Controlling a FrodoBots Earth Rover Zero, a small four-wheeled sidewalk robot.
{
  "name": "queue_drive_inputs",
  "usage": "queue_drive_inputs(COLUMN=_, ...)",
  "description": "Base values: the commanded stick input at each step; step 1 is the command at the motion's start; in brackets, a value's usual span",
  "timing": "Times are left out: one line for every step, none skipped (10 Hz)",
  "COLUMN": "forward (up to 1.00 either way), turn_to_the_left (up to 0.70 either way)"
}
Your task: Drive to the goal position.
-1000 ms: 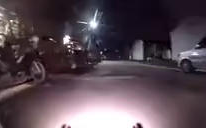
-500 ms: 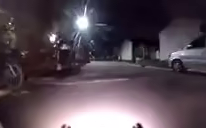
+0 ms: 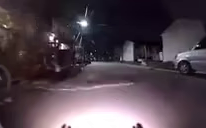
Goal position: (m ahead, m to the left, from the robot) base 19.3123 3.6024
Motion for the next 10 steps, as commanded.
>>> queue_drive_inputs(forward=0.85, turn_to_the_left=0.00)
queue_drive_inputs(forward=0.85, turn_to_the_left=0.00)
queue_drive_inputs(forward=0.85, turn_to_the_left=0.00)
queue_drive_inputs(forward=0.85, turn_to_the_left=0.00)
queue_drive_inputs(forward=0.85, turn_to_the_left=0.00)
queue_drive_inputs(forward=0.85, turn_to_the_left=0.00)
queue_drive_inputs(forward=0.85, turn_to_the_left=0.00)
queue_drive_inputs(forward=0.85, turn_to_the_left=0.00)
queue_drive_inputs(forward=0.85, turn_to_the_left=0.00)
queue_drive_inputs(forward=0.85, turn_to_the_left=0.00)
